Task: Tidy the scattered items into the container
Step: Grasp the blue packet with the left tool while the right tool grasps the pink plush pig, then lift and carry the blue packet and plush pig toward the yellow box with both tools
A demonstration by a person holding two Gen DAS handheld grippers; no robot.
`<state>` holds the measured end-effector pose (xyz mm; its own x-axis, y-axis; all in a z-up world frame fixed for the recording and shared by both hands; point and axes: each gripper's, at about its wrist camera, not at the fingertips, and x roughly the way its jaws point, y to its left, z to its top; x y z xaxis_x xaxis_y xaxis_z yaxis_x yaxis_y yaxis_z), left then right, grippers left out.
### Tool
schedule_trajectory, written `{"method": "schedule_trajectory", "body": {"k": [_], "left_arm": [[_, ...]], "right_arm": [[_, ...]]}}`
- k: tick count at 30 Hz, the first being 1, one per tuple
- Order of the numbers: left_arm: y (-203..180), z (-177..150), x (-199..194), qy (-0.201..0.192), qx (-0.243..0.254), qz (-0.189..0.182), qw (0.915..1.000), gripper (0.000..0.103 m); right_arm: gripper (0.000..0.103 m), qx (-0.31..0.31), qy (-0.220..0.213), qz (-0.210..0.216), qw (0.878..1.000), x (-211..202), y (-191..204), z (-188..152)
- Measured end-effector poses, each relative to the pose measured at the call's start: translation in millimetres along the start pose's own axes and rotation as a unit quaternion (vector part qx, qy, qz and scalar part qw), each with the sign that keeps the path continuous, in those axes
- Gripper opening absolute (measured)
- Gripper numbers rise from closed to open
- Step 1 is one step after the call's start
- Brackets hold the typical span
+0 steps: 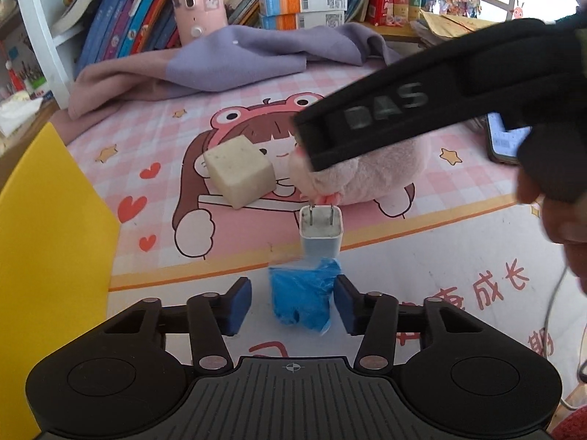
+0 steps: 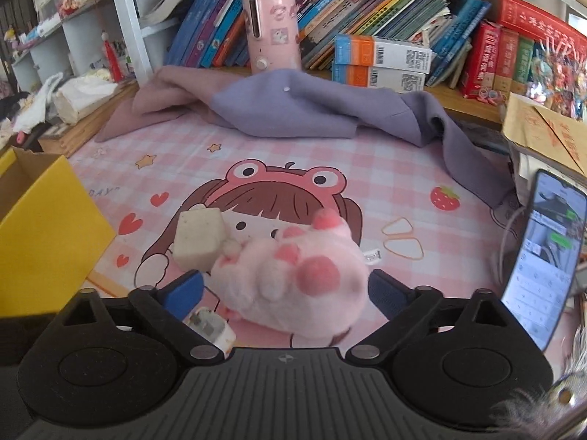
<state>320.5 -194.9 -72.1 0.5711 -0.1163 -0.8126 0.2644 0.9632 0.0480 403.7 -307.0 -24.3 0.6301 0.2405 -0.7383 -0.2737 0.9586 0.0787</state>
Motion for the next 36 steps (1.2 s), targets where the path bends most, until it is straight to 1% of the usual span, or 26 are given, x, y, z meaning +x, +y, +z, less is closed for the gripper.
{"method": "schedule_trajectory", "body": {"k": [2,6,9,13,15,16,17,20,21,25,31,36], "left_arm": [[0.0,-1.3,1.5,0.004,-0.001,-0.004,1.0,0.038],[1.7,-4.0,1.2,0.001,-0.009,-0.009,0.9999,0.037],[2.1,-4.8,0.8,-0.003,-0.011,-0.01,0.9999,0.036],[1.6,-6.1,1.0,-0.009,-0.013,-0.013,0.9998,0.034],[1.5,-6.4,1.3,-0.01,-0.014,-0.013,0.9998,0.032],[1.6,-6.0,1.5,-0.01,-0.015,-0.013,0.9997,0.032],[1.3,-6.1,1.2,-0.01,-0.015,-0.014,0.9997,0.031],[1.9,-6.4,-0.7,-0.009,-0.015,-0.021,0.9996,0.03],[2.2,-6.2,-2.3,-0.01,-0.015,-0.021,0.9996,0.03],[2.6,-4.6,-11.4,-0.021,-0.014,-0.024,0.9994,0.03],[-0.3,-7.6,-24.9,-0.03,-0.007,-0.025,0.9992,0.03],[-0.7,-11.2,-44.1,-0.045,-0.006,-0.024,0.9987,0.029]], "right_arm": [[0.103,-0.01,0.002,-0.012,1.0,8.3,4.4,1.6],[0.103,-0.012,0.016,-0.03,0.999,27.5,5.9,2.8],[0.103,0.002,0.015,-0.028,0.999,35.8,0.5,4.2],[0.103,0.001,0.014,-0.026,1.0,42.7,-2.9,9.2],[0.099,-0.001,0.014,-0.021,1.0,44.0,-4.1,10.2],[0.096,-0.004,0.011,-0.019,1.0,43.4,-4.1,10.2],[0.092,-0.007,0.009,-0.017,1.0,42.4,-4.3,10.3],[0.084,-0.004,0.002,-0.011,1.0,36.6,-6.9,11.8],[0.083,-0.001,-0.001,-0.011,1.0,33.6,-8.6,12.0],[0.083,0.002,-0.018,-0.012,1.0,17.8,-14.3,11.4],[0.083,0.015,-0.024,-0.015,0.999,-1.0,-19.7,4.8],[0.083,0.023,-0.033,-0.018,0.999,-22.6,-21.9,-4.9]]}}
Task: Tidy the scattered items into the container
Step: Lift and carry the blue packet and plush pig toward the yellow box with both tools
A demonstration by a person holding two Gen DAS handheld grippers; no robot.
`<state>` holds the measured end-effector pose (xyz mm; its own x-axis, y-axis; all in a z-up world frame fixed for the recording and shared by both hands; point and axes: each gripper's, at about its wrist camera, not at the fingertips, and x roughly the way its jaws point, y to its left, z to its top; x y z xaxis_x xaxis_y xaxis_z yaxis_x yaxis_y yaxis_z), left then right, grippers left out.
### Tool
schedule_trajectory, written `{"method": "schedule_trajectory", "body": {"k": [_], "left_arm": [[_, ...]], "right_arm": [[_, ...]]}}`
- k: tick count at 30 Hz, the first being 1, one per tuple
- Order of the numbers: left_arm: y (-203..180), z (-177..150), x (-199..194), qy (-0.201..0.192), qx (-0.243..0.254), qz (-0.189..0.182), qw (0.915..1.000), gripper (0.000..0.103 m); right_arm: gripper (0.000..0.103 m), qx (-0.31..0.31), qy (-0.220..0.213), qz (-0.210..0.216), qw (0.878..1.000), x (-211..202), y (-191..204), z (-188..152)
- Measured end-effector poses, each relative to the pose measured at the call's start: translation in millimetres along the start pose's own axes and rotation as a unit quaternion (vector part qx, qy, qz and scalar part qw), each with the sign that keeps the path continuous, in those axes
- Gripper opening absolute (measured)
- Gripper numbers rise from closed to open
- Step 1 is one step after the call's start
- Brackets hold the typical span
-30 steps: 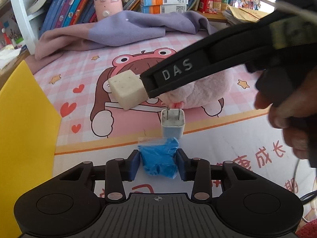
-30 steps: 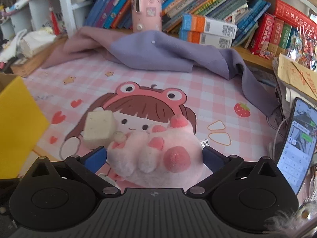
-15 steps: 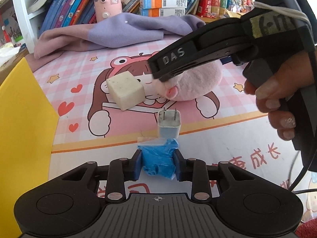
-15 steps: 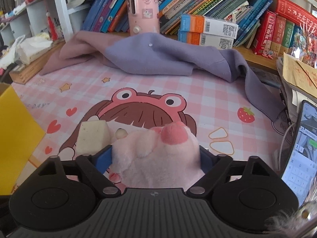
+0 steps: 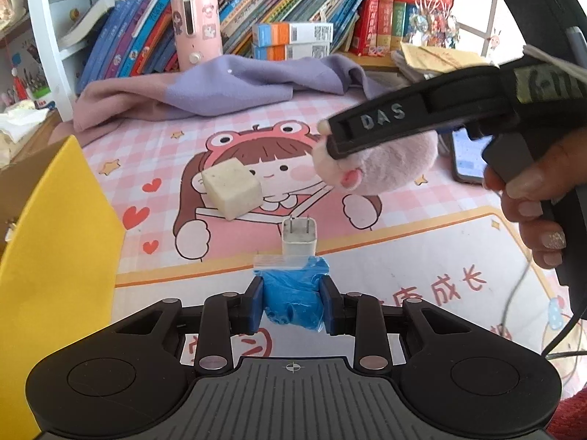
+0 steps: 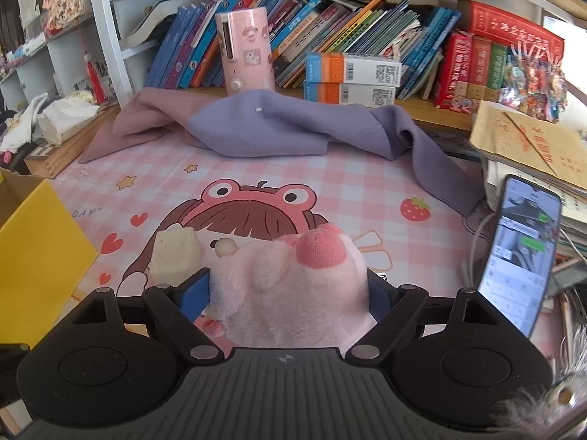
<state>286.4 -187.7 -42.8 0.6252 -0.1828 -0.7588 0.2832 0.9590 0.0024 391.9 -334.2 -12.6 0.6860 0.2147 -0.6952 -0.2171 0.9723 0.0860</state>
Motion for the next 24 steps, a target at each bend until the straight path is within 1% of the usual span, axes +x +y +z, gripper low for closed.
{"method": "schedule_trajectory", "body": {"k": [4,10,15,24], "left_arm": [[0.1,-2.8,-18.5,-0.012,-0.002,0.001,0.9999,0.029],[0.3,-10.2,-45.5,-0.035,-0.002,-0.001,0.9994,0.029],[3.4,-15.8,-66.6,-0.05,-0.007,-0.012,0.9986,0.029],[12.4,-31.3,-100.8,-0.068,0.015,-0.042,0.9967,0.029]], "right_arm": [[0.083,0.012,-0.008,0.0,1.0,-20.5,-2.5,-7.5],[0.083,0.014,-0.016,0.002,1.0,-50.7,2.5,-21.8],[0.083,0.007,-0.02,0.002,1.0,-76.4,11.8,-34.2],[0.084,0.016,-0.023,-0.013,1.0,-121.5,33.5,-62.5]]}}
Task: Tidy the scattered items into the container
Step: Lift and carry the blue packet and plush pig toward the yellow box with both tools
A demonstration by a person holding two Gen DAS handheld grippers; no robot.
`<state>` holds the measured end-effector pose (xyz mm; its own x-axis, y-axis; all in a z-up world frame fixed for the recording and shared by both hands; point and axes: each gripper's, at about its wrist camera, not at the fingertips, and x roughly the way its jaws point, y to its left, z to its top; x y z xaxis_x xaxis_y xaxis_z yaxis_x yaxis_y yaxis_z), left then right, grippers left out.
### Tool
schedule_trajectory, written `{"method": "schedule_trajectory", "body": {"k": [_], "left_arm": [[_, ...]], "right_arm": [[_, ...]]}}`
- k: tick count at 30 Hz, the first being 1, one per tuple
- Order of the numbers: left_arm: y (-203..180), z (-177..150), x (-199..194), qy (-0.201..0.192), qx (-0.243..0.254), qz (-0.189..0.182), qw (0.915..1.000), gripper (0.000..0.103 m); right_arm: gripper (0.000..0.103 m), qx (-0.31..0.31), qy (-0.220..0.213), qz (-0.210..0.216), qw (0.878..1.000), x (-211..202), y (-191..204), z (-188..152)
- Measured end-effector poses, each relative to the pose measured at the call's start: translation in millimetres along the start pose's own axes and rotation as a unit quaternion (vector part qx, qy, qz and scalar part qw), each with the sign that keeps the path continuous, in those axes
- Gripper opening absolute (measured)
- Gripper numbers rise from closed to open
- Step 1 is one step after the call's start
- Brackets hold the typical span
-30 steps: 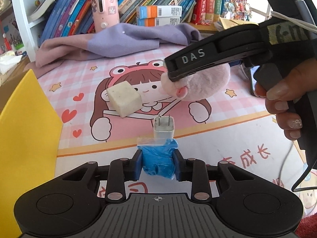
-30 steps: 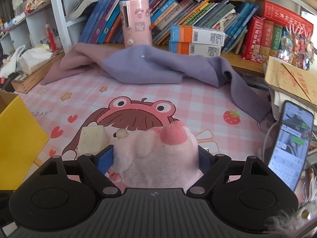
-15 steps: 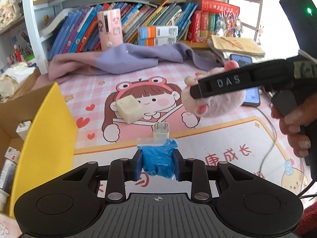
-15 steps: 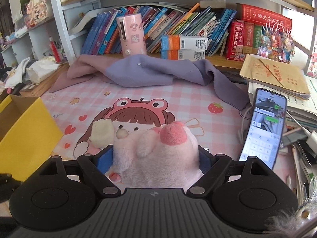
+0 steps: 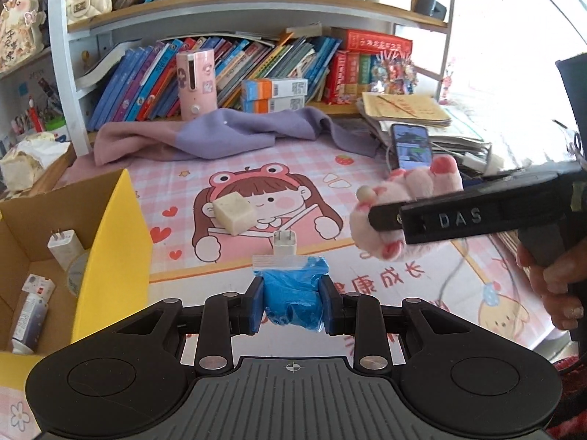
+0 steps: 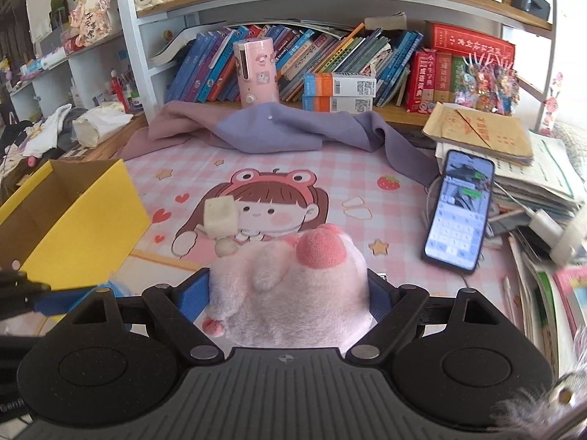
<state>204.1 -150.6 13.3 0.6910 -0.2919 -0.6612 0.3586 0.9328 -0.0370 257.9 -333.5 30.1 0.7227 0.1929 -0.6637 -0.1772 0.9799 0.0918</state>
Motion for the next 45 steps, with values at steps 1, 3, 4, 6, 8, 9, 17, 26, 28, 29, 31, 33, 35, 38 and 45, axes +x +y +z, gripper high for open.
{"method": "schedule_trajectory", "body": {"k": [1,3,4,6,8,9,17,26,28,29,31,33,35,38,45], "left_arm": [[1.0,-1.9,-4.5,-0.002,0.001,-0.003,1.0,0.029],[2.9,-6.5,-13.4,-0.006,0.003,-0.01,0.9999,0.029],[4.5,-9.0,-17.7,-0.008,0.004,-0.014,0.9999,0.029],[7.9,-14.1,-26.0,-0.01,0.007,-0.022,0.9997,0.029],[11.8,-19.8,-34.7,-0.011,0.01,-0.028,0.9995,0.029],[14.4,-23.1,-38.9,-0.012,0.01,-0.031,0.9994,0.029],[37.3,-54.5,-75.6,-0.013,0.007,-0.042,0.999,0.028],[57.6,-81.0,-111.9,-0.021,0.012,-0.051,0.9984,0.028],[61.6,-88.5,-119.6,-0.022,0.015,-0.051,0.9984,0.028],[63.9,-92.4,-122.9,-0.021,0.015,-0.049,0.9985,0.028],[70.2,-99.5,-129.6,-0.021,0.01,-0.046,0.9987,0.028],[77.2,-105.9,-137.5,-0.022,0.005,-0.042,0.9989,0.028],[84.5,-111.8,-145.7,-0.025,0.0,-0.037,0.999,0.028],[94.7,-120.1,-155.0,-0.022,-0.008,-0.03,0.9993,0.028],[116.1,-136.2,-171.1,-0.019,-0.026,-0.012,0.9994,0.028]], "right_arm": [[0.084,0.003,0.002,-0.002,1.0,-4.1,2.5,-3.9],[0.084,0.01,0.007,-0.007,1.0,-11.7,7.9,-12.3],[0.084,0.013,0.01,-0.009,1.0,-15.1,11.0,-16.0],[0.084,0.019,0.014,-0.014,1.0,-21.9,17.9,-22.1],[0.084,0.019,0.012,-0.019,1.0,-29.6,26.1,-26.6],[0.084,0.018,0.01,-0.022,1.0,-34.0,30.6,-29.0],[0.084,0.023,0.002,-0.043,0.999,-63.8,70.7,-54.8],[0.084,0.035,-0.01,-0.061,0.997,-96.9,113.2,-85.7],[0.084,0.038,-0.01,-0.062,0.997,-102.1,122.8,-92.8],[0.084,0.038,-0.009,-0.062,0.997,-104.0,127.1,-95.9],[0.084,0.039,-0.009,-0.061,0.997,-108.6,137.1,-101.9],[0.084,0.042,-0.008,-0.058,0.997,-112.5,146.2,-106.7],[0.084,0.041,-0.006,-0.055,0.998,-114.8,155.5,-110.7],[0.084,0.038,-0.002,-0.047,0.998,-116.0,169.1,-113.6],[0.084,0.01,0.007,-0.024,1.0,-115.1,204.7,-118.2]]}}
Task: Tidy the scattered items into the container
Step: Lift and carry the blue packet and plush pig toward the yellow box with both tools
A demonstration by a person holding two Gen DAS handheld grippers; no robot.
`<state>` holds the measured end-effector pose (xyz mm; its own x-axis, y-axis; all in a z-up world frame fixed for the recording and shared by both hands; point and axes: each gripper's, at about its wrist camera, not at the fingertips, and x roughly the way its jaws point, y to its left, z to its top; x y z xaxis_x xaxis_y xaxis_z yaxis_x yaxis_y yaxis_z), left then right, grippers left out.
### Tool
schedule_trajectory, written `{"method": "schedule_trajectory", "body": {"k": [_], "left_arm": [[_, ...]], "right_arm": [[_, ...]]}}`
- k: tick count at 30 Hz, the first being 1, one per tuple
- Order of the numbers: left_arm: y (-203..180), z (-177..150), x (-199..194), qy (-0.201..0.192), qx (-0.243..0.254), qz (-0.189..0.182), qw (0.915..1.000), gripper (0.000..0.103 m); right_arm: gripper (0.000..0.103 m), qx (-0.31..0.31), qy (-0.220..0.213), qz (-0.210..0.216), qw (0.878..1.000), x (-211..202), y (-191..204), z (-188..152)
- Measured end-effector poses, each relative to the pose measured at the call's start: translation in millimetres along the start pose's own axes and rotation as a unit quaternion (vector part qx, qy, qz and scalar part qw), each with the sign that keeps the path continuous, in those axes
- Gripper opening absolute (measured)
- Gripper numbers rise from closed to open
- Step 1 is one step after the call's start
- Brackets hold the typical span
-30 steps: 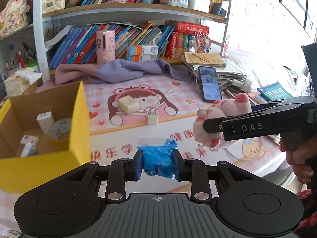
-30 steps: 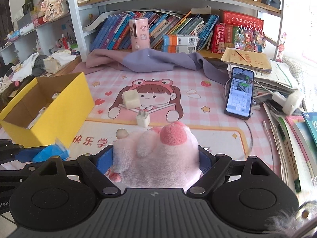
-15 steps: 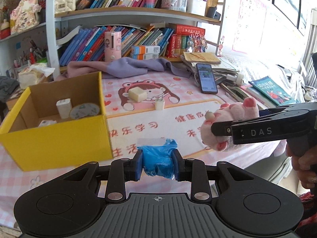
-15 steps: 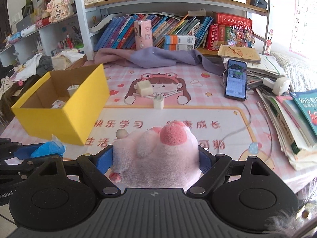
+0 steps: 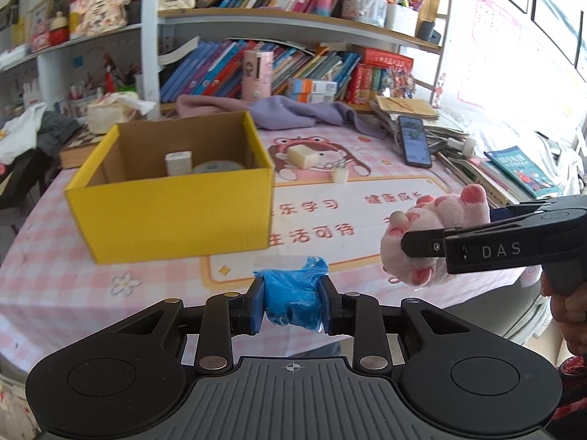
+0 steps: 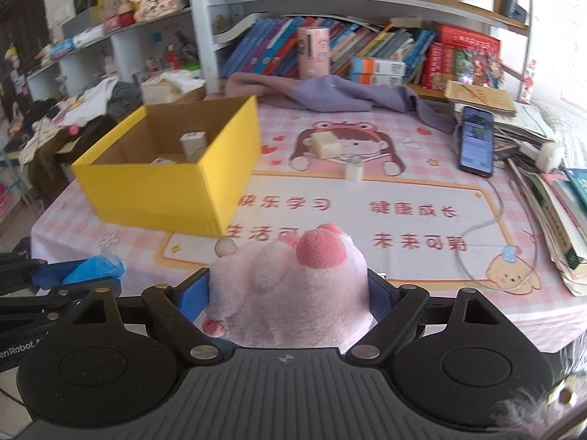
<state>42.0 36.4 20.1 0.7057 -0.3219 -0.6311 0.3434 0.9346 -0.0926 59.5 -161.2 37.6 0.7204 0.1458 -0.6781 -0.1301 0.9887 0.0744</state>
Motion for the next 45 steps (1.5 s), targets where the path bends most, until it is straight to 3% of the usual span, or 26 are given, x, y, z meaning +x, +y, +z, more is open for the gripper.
{"method": "schedule_trajectory", "body": {"k": [22,31,45], "left_arm": [[57.1,-21.9,-35.2,-0.01,-0.056,0.065,0.9962,0.028],[61.1,-20.8,-30.1,-0.004,-0.065,0.062,0.996,0.027],[83.8,47.6,-18.5,-0.066,-0.058,0.073,0.9935,0.027]], "right_arm": [[0.084,-0.092,0.012,0.096,0.991,13.0,84.1,5.0],[0.084,-0.108,0.024,0.111,0.988,22.3,93.6,8.3],[0.084,-0.125,-0.084,0.128,0.98,31.3,88.9,80.1]]}}
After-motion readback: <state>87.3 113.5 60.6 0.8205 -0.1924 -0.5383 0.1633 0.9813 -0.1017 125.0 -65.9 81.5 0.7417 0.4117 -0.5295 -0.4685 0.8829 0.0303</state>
